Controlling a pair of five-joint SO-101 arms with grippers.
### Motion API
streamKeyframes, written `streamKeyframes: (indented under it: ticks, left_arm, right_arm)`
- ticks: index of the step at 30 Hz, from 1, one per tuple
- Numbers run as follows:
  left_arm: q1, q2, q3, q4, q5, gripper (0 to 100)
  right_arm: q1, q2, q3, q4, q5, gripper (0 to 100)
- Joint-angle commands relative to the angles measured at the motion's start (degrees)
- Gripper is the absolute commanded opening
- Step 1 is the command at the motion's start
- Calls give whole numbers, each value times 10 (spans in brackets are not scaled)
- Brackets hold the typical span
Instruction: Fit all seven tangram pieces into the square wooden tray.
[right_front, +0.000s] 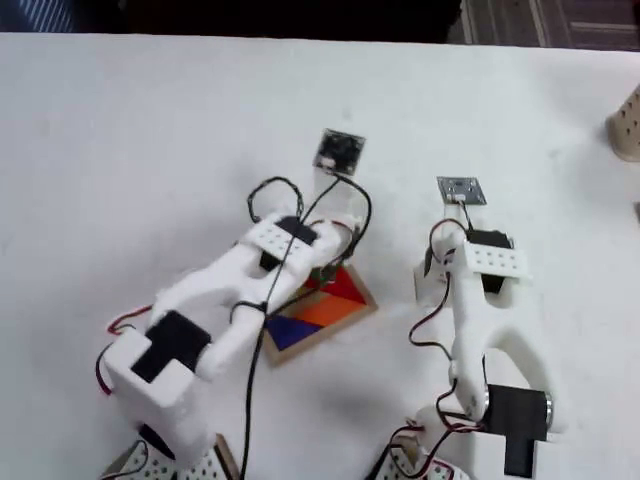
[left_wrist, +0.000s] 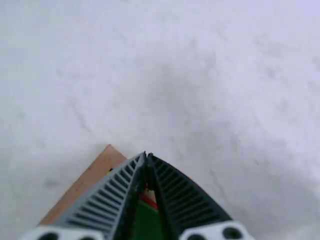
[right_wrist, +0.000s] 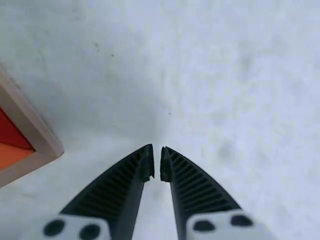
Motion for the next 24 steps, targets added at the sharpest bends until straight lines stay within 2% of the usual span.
streamKeyframes:
  ticks: [1,11,18,24]
  left_arm:
    - [16,-5,-32,46,-49,22]
    - [8,-27,-25,168,-59,22]
    - [-26,-129,84,119,-105,22]
    - [-6,-195,167,98,-110,22]
  right_arm:
    - [3,-22,-4,-7,9,21]
    - [3,-22,-4,-7,10,22]
    - [3,-22,-3,-7,10,22]
    - [3,-22,-3,-7,10,22]
